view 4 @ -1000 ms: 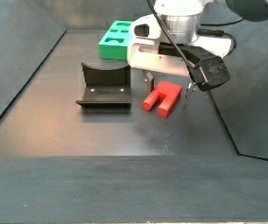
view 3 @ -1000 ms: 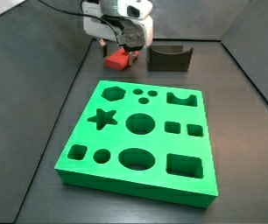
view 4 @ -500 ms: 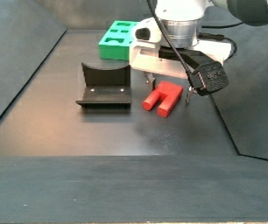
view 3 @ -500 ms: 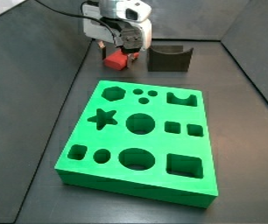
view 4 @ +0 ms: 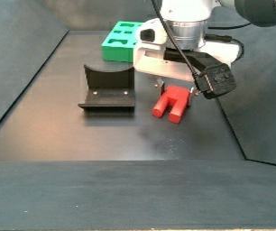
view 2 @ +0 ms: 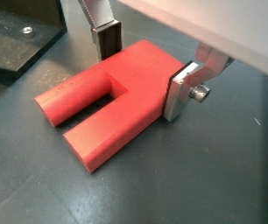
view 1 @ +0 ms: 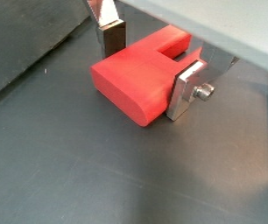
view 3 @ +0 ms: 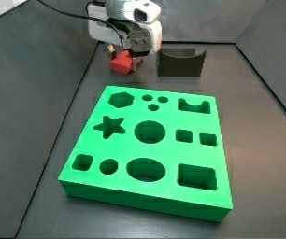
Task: Pick up the square-circle object. Move up. Place the square-circle object on the fixture. Regrasp the square-circle object. Move to above the board. Insert the square-circle object.
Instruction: Pick up the square-circle object, then move up.
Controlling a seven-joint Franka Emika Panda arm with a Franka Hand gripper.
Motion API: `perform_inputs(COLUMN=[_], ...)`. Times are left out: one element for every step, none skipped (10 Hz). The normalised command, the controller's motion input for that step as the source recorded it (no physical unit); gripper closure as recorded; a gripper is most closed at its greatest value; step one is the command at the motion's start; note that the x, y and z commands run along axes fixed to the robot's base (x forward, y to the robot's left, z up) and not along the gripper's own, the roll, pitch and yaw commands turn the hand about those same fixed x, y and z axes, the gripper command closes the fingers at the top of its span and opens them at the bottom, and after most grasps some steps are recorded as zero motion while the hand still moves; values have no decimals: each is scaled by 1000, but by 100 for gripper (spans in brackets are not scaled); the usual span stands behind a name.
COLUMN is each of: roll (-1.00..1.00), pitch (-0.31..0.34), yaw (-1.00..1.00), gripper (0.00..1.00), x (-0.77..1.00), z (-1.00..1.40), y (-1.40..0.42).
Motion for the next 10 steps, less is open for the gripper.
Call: perform_inputs(roll=[0, 0, 0, 0, 0, 0, 0, 0, 0, -5], pitch=[0, 0, 0, 0, 0, 0, 0, 0, 0, 11], yaw=[0, 0, 0, 0, 0, 0, 0, 0, 0, -16], gripper=[100, 100, 100, 100, 100, 100, 100, 100, 100, 100], x=[0, 0, 0, 0, 0, 0, 0, 0, 0, -6], z=[0, 0, 0, 0, 0, 0, 0, 0, 833, 802], y=[0, 0, 0, 0, 0, 0, 0, 0, 0, -41])
